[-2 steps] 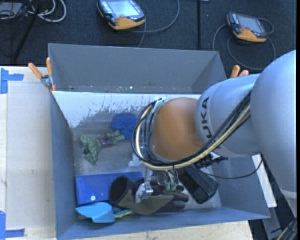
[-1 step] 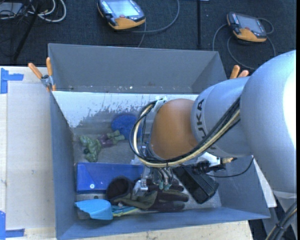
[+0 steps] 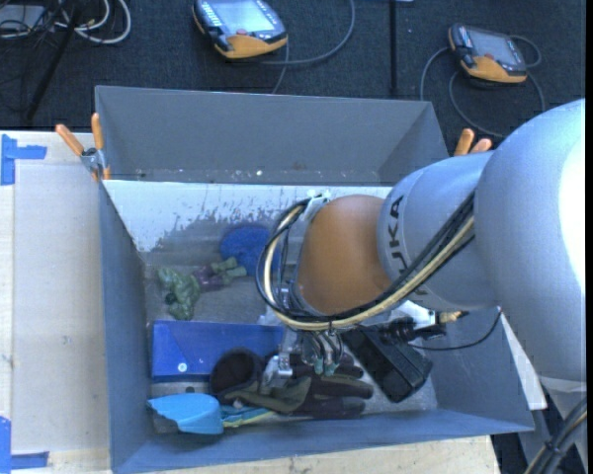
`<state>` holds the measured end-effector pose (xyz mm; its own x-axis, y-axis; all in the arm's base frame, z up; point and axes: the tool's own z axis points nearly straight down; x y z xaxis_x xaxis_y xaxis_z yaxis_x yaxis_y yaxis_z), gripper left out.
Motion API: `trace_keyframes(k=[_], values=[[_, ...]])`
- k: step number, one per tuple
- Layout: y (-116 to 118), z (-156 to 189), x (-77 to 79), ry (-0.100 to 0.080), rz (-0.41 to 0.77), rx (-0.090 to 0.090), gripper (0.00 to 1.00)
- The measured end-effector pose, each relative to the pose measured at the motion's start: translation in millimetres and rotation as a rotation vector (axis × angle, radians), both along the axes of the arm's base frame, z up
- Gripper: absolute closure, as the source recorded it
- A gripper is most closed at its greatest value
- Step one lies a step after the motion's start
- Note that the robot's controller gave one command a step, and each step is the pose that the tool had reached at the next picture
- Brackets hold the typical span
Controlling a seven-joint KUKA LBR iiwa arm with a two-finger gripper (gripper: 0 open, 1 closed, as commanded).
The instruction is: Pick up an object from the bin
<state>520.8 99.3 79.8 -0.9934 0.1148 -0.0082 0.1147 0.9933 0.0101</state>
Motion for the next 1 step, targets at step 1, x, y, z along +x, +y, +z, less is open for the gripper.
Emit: trace_keyframes(k=[1], values=[[-8.3, 134.1, -2.3, 0.009, 0.002, -0.009, 1.0]])
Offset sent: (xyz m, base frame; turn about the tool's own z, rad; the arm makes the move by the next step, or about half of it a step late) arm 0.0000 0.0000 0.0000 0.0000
